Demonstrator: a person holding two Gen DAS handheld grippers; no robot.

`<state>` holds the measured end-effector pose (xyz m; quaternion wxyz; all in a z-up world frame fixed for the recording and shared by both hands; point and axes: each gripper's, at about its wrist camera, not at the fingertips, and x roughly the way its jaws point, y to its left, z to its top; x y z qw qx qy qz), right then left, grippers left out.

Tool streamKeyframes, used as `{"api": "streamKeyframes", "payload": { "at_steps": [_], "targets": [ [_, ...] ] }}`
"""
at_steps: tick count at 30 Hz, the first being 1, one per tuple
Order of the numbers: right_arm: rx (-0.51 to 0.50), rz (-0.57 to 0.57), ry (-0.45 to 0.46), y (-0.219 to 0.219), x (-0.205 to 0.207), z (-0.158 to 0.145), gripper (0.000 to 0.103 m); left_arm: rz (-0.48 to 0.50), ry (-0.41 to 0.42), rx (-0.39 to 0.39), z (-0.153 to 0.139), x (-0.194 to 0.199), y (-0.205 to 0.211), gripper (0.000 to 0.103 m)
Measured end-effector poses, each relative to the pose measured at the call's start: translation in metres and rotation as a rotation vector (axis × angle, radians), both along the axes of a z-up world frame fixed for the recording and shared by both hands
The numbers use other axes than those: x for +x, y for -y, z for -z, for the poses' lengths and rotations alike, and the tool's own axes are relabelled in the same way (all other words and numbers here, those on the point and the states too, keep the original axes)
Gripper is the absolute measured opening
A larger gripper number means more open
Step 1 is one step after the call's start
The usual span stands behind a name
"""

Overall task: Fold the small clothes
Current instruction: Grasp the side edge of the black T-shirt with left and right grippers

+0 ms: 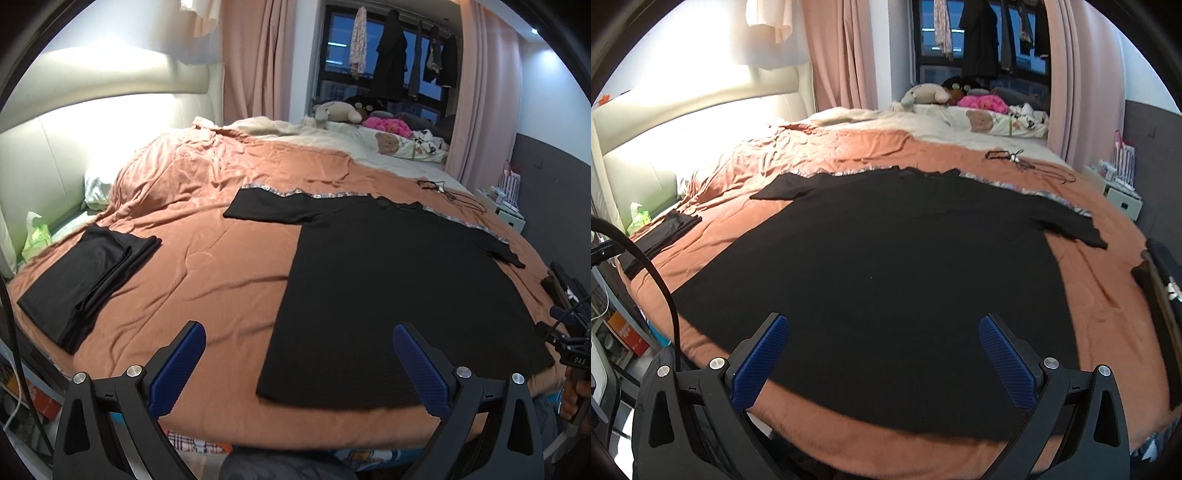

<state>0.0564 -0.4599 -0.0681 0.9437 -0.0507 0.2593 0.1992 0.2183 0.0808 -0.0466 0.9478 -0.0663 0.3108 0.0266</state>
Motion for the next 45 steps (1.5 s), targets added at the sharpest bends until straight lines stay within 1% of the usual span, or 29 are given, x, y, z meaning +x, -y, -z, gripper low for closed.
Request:
{"api": "streamKeyframes", "payload": {
  "at_steps": [2,6,12,17,21,24,27,30,32,35,36,38,41,45],
  "targets": [
    [-0.002,-0.003,-0.011,-0.003,0.012,-0.006,0.103,-0.004,-0.011,-0.018,0.000,0.014,-0.004,0.096],
    [0.010,-0.013,-0.026,-0.009,0.034,-0.022,0.103,-0.016,-0.009,-0.036,-0.003,0.040,-0.017,0.093],
    [-0.004,-0.015,0.001,-0.022,0.068,-0.046,0.103,-0.030,-0.009,-0.054,-0.009,0.081,-0.037,0.089],
    [-0.004,-0.035,0.020,-0.038,0.092,-0.052,0.103,-0.046,-0.018,-0.075,-0.010,0.114,-0.057,0.083],
    [-0.002,-0.050,0.012,-0.049,0.115,-0.053,0.103,-0.049,-0.029,-0.091,-0.008,0.143,-0.073,0.083],
    [-0.004,-0.061,0.005,-0.057,0.134,-0.055,0.103,-0.058,-0.044,-0.104,-0.003,0.163,-0.083,0.079],
    [-0.031,-0.059,0.004,-0.068,0.151,-0.055,0.103,-0.074,-0.054,-0.119,0.002,0.185,-0.097,0.079],
    [-0.053,-0.067,0.003,-0.084,0.170,-0.054,0.094,-0.098,-0.069,-0.135,0.010,0.209,-0.109,0.076],
    [-0.067,-0.060,0.002,-0.096,0.183,-0.052,0.093,-0.110,-0.080,-0.161,0.014,0.228,-0.118,0.073],
    [-0.069,-0.077,-0.004,-0.111,0.197,-0.049,0.093,-0.113,-0.089,-0.170,0.020,0.252,-0.127,0.072],
    [-0.071,-0.086,-0.008,-0.116,0.202,-0.047,0.093,-0.111,-0.097,-0.183,0.023,0.261,-0.132,0.072],
    [-0.079,-0.096,-0.017,-0.125,0.213,-0.044,0.093,-0.123,-0.116,-0.199,0.031,0.278,-0.141,0.066],
    [-0.083,-0.132,-0.041,-0.140,0.232,-0.038,0.092,-0.137,-0.155,-0.206,0.043,0.304,-0.153,0.065],
    [-0.101,-0.155,-0.068,-0.156,0.259,-0.030,0.090,-0.169,-0.201,-0.236,0.061,0.333,-0.171,0.065]
  ]
}}
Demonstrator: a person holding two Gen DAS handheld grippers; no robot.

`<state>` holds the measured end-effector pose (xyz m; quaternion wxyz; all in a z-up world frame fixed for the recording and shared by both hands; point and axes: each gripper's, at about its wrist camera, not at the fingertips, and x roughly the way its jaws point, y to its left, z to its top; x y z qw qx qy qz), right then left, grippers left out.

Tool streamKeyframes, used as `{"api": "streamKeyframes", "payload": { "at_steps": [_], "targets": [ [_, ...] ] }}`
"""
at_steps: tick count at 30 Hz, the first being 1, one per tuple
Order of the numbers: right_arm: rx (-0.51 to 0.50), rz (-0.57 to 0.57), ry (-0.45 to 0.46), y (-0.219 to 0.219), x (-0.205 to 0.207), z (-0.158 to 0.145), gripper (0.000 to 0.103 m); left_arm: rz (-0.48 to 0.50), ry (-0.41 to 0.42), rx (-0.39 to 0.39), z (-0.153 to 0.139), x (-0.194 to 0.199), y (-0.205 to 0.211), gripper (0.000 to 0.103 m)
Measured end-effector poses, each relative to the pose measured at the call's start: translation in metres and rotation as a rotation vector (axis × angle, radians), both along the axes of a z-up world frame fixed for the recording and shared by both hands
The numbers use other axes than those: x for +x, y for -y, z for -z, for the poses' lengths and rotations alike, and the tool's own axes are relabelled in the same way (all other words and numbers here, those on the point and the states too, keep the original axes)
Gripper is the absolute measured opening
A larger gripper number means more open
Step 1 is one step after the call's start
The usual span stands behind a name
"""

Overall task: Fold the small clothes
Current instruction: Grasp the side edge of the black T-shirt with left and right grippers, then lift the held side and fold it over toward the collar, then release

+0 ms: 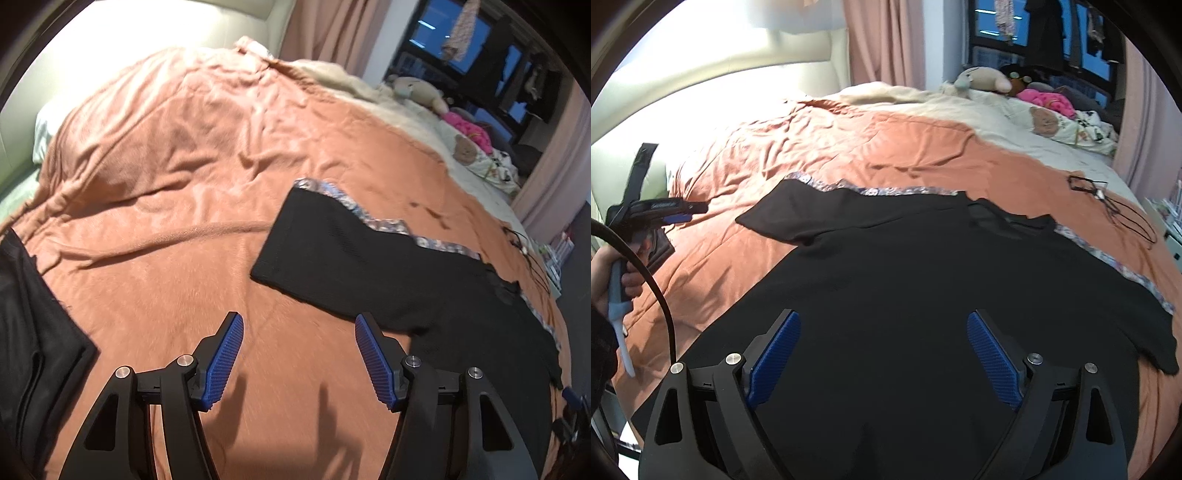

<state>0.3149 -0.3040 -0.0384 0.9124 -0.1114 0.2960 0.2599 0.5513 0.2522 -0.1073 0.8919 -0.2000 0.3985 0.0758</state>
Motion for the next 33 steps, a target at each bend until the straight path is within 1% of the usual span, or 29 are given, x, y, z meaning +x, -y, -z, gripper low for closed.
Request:
{"api": "streamKeyframes", "payload": {
  "at_steps": [5,10,12,15,17,19,20,21,22,23,25,26,28,29,30,31,33],
  "targets": [
    [-0.004,-0.008,-0.052,-0.019,0.036,0.013,0.082,-0.039,-0.055,-0.034,0.021,0.029,-0.020,0.065],
    [0.018,-0.016,-0.113,-0.040,0.071,0.026,0.071,-0.063,-0.104,-0.074,0.043,0.056,-0.032,0.065],
    [0.029,-0.019,-0.133,-0.045,0.079,0.031,0.070,-0.066,-0.116,-0.099,0.051,0.065,-0.037,0.065],
    [0.044,-0.023,-0.154,-0.051,0.088,0.038,0.070,-0.090,-0.146,-0.090,0.061,0.073,-0.043,0.065],
    [0.043,-0.026,-0.158,-0.054,0.093,0.042,0.069,-0.096,-0.161,-0.115,0.069,0.078,-0.047,0.064],
    [0.044,-0.027,-0.163,-0.057,0.097,0.045,0.067,-0.099,-0.146,-0.115,0.072,0.081,-0.050,0.064],
    [0.047,-0.028,-0.167,-0.058,0.097,0.046,0.065,-0.098,-0.138,-0.108,0.072,0.084,-0.049,0.061],
    [0.051,-0.030,-0.171,-0.060,0.099,0.047,0.058,-0.090,-0.137,-0.096,0.072,0.087,-0.048,0.057],
    [0.056,-0.030,-0.176,-0.062,0.101,0.048,0.050,-0.087,-0.140,-0.094,0.071,0.089,-0.047,0.045],
    [0.057,-0.031,-0.184,-0.065,0.104,0.049,0.046,-0.083,-0.145,-0.108,0.071,0.090,-0.046,0.033],
    [0.068,-0.025,-0.201,-0.071,0.110,0.051,0.037,-0.073,-0.147,-0.138,0.071,0.092,-0.047,0.022],
    [0.076,-0.023,-0.208,-0.073,0.112,0.052,0.036,-0.072,-0.145,-0.150,0.069,0.091,-0.049,0.018],
    [0.088,-0.017,-0.223,-0.078,0.119,0.055,0.031,-0.064,-0.131,-0.199,0.066,0.091,-0.054,0.014],
    [0.095,-0.013,-0.229,-0.080,0.122,0.055,0.029,-0.063,-0.113,-0.235,0.061,0.091,-0.058,0.012],
    [0.114,-0.009,-0.242,-0.083,0.127,0.057,0.025,-0.058,-0.090,-0.256,0.053,0.090,-0.062,0.012],
    [0.131,-0.010,-0.252,-0.086,0.130,0.057,0.020,-0.052,-0.079,-0.250,0.047,0.091,-0.062,0.012],
    [0.167,-0.019,-0.273,-0.092,0.137,0.059,0.016,-0.034,-0.051,-0.236,0.030,0.092,-0.060,0.011]
  ]
}}
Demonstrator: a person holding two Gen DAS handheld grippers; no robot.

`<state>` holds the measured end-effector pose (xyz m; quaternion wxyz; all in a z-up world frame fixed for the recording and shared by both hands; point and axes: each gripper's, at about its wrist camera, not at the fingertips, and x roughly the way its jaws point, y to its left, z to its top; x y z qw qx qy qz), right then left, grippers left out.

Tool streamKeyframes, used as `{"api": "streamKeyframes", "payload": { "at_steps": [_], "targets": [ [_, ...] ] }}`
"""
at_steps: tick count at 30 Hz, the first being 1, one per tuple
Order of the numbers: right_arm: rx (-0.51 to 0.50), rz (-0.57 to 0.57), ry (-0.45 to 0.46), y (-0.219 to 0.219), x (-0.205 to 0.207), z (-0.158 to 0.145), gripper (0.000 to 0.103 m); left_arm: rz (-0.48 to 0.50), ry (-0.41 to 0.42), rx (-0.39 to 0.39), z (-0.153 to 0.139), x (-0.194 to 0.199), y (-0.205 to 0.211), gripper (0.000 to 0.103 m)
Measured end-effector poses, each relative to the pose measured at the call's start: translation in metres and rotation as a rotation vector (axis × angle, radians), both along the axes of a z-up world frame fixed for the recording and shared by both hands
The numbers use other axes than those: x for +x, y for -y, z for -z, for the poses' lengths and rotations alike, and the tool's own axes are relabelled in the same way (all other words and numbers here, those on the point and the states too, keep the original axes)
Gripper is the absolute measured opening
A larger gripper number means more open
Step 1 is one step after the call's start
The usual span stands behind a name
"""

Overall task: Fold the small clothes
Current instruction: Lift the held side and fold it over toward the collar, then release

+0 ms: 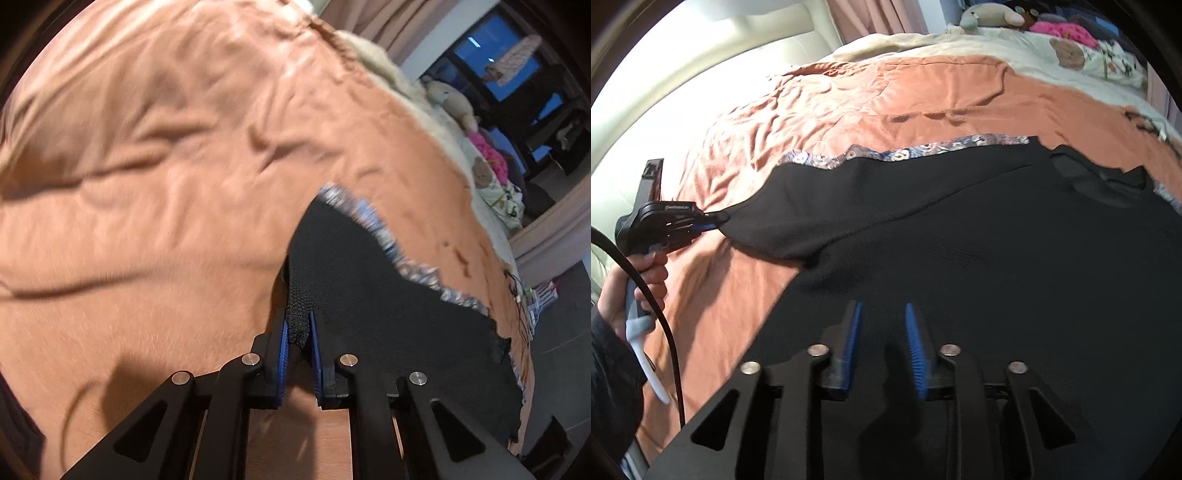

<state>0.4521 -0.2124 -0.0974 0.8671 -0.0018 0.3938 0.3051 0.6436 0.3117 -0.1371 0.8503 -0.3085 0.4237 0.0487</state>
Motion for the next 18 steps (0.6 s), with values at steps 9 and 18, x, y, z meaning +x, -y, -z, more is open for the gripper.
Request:
{"api": "streamKeyframes", "payload": {
  "at_steps": [9,18],
  "targets": [
    [0.142,0.022,-0.111,-0.029,0.045,0.015,0.014,0.031,0.096,-0.004,-0.057,0.012,0.018,0.011],
    [0.267,0.057,-0.279,-0.060,0.092,0.054,0.010,0.116,0.170,-0.009,-0.091,0.027,0.047,0.011]
  ]
}}
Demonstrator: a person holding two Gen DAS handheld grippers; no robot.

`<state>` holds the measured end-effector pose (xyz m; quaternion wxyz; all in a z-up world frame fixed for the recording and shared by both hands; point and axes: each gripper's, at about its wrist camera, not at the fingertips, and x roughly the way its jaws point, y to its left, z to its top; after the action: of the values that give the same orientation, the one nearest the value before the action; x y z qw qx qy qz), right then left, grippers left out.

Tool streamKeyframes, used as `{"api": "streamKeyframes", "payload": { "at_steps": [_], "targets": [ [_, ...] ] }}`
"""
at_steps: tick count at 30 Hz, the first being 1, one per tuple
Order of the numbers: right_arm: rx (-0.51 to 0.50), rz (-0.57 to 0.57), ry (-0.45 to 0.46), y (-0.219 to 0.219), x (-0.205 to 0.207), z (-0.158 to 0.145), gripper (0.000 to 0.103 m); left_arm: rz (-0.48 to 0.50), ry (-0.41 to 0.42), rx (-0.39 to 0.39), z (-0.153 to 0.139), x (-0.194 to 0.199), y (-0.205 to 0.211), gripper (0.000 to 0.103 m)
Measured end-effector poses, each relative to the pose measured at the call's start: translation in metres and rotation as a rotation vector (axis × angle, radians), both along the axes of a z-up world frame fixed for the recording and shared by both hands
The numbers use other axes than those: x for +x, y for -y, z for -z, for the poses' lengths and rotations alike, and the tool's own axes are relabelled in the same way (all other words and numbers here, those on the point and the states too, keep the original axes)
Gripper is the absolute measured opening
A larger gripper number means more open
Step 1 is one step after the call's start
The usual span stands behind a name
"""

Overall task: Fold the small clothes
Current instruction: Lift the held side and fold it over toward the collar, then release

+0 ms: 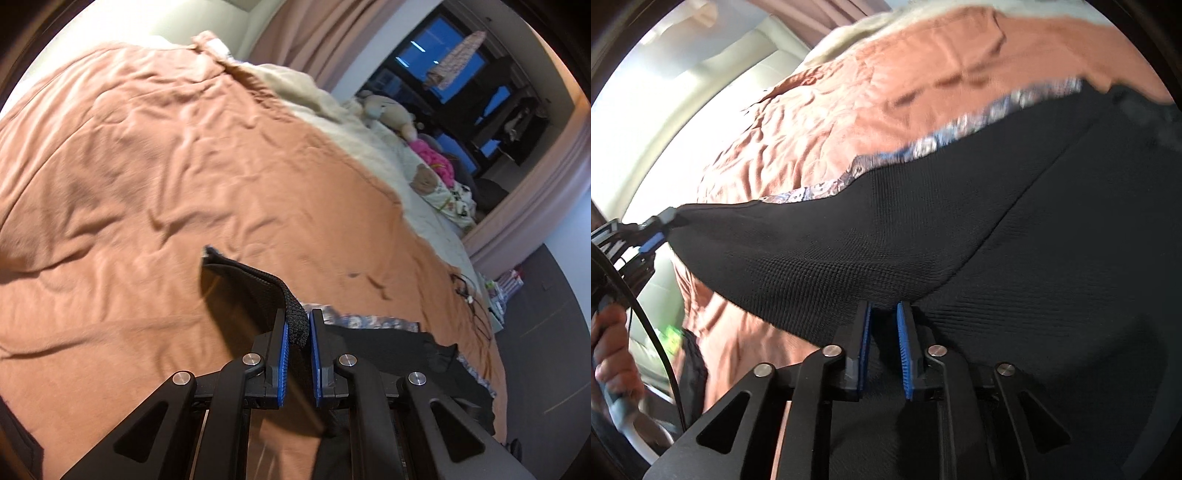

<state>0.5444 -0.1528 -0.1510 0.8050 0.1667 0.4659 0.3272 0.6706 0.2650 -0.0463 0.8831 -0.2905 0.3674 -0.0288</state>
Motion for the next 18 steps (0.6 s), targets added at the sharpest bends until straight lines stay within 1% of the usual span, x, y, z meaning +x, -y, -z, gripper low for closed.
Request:
{"api": "streamKeyframes", "payload": {
  "at_steps": [1,4,7,9,11,14,16,18],
  "targets": [
    [0.004,0.008,-0.024,-0.004,0.003,0.007,0.008,0.010,0.008,-0.002,-0.003,0.002,0.004,0.011],
    [0.056,0.019,-0.049,-0.007,0.011,0.017,0.008,0.036,0.024,0.000,-0.011,0.005,0.016,0.011],
    [0.093,-0.030,-0.080,-0.012,0.019,0.024,0.008,0.053,0.041,-0.011,-0.018,0.008,0.028,0.011],
    [0.078,-0.075,-0.078,-0.014,0.020,0.023,0.008,0.066,0.045,-0.008,-0.022,0.011,0.037,0.011],
    [0.095,-0.095,-0.096,-0.011,0.021,0.020,0.008,0.080,0.048,-0.014,-0.025,0.013,0.045,0.011],
    [0.118,-0.075,-0.097,0.003,0.021,0.014,0.008,0.099,0.051,-0.021,-0.028,0.016,0.058,0.011],
    [0.140,-0.063,-0.094,0.015,0.020,0.002,0.008,0.125,0.055,-0.019,-0.030,0.018,0.071,0.011],
    [0.151,-0.044,-0.084,0.027,0.020,-0.003,0.009,0.153,0.057,-0.013,-0.033,0.019,0.086,0.011]
  ]
}}
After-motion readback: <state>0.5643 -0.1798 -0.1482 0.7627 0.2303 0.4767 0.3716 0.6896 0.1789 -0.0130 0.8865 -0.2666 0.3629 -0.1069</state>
